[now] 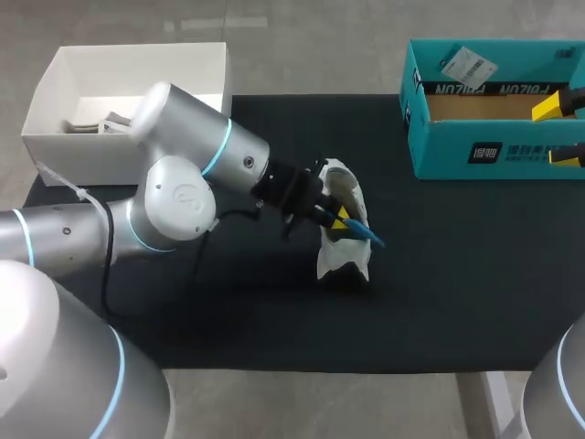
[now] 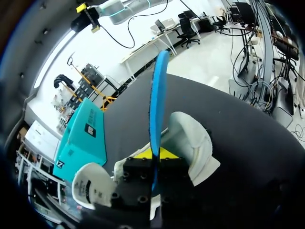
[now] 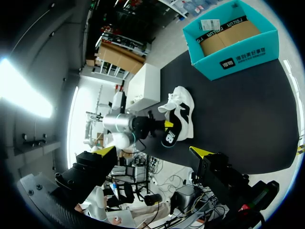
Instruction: Take the shoe out of the shoebox, open the shoe tongue, remove and reinsert the insole, then place the shoe into the shoebox
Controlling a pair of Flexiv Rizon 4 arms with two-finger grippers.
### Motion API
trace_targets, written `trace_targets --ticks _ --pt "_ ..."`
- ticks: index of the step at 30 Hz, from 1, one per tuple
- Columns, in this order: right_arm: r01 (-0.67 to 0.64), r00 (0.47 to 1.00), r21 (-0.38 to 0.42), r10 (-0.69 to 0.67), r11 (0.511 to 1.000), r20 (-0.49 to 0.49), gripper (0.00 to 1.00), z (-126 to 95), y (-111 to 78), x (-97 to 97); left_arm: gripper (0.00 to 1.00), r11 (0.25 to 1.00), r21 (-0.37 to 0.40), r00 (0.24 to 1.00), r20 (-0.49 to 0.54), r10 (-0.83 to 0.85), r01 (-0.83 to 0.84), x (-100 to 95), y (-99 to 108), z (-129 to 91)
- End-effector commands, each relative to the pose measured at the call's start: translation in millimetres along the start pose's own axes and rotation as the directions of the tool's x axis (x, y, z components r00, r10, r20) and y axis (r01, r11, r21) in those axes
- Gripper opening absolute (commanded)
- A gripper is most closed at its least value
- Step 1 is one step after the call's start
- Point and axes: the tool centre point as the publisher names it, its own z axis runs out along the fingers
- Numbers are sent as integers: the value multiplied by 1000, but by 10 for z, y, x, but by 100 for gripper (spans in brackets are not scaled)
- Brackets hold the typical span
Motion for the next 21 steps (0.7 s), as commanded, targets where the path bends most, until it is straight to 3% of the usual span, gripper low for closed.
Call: trace_targets --ticks 1,11,15,16,17,21 --pt "-1 1000 1 1 1000 2 100 5 3 1 0 1000 -18 1000 -17 -17 16 -52 95 40" --pt "-1 1000 1 1 1000 2 100 5 3 1 0 996 -45 997 14 -74 74 -112 330 7" --pt "-1 1000 1 1 1000 2 100 5 3 1 0 996 -27 996 23 -81 82 -110 258 -24" --pt "-1 1000 1 1 1000 2 100 5 3 1 31 997 -22 997 24 -72 73 -100 205 -46" --pt "-1 1000 1 1 1000 2 100 5 3 1 45 998 -13 998 25 -64 64 -94 158 -60" --pt "-1 1000 1 1 1000 2 100 5 3 1 47 999 -5 999 29 -42 42 -64 35 -117"
